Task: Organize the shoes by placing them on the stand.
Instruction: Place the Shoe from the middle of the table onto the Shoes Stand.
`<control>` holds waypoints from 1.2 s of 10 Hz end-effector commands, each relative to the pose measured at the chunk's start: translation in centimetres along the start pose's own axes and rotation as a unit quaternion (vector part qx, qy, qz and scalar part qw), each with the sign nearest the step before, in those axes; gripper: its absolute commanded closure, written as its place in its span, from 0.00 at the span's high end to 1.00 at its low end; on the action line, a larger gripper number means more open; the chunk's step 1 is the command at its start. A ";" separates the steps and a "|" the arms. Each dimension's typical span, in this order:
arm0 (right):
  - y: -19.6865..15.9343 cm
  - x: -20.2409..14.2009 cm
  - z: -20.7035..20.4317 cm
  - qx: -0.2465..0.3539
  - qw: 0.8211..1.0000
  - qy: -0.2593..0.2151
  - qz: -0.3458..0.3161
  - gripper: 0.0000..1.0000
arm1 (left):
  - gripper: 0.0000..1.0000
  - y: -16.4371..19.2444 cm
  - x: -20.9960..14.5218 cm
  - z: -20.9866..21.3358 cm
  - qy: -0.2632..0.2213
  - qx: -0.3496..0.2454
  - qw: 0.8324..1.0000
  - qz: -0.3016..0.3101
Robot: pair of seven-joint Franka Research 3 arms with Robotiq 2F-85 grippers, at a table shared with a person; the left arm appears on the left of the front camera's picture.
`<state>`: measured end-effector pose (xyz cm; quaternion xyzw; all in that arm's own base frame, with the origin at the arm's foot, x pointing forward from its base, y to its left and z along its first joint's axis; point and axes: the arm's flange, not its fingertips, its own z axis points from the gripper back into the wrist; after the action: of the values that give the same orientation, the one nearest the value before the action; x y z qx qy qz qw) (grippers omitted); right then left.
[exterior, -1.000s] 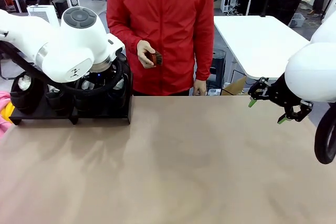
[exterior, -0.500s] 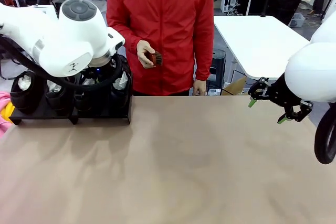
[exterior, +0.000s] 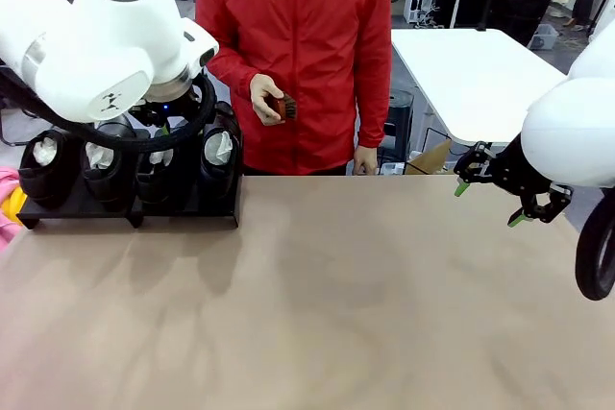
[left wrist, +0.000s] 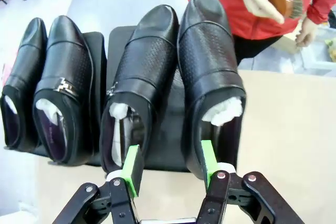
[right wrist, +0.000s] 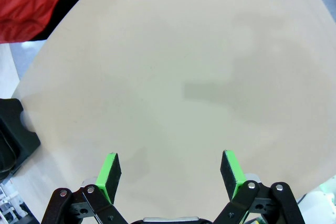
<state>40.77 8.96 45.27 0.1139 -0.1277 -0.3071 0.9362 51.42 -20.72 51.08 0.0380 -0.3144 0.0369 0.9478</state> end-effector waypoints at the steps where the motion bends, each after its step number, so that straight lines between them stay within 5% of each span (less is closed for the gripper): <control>1: -0.1 0.2 0.2 0.006 1.000 0.007 0.007 1.00 | 0.59 0.9 -1.2 2.2 0.017 -0.027 0.999 0.013; 12: -0.1 0.2 0.2 0.006 1.000 0.007 0.007 1.00 | 0.59 -0.2 -1.0 2.2 0.012 -0.026 0.999 0.015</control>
<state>40.77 8.96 45.28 0.1139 -0.1278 -0.3070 0.9362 49.03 -20.93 52.19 0.0017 -0.2952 0.0396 0.9546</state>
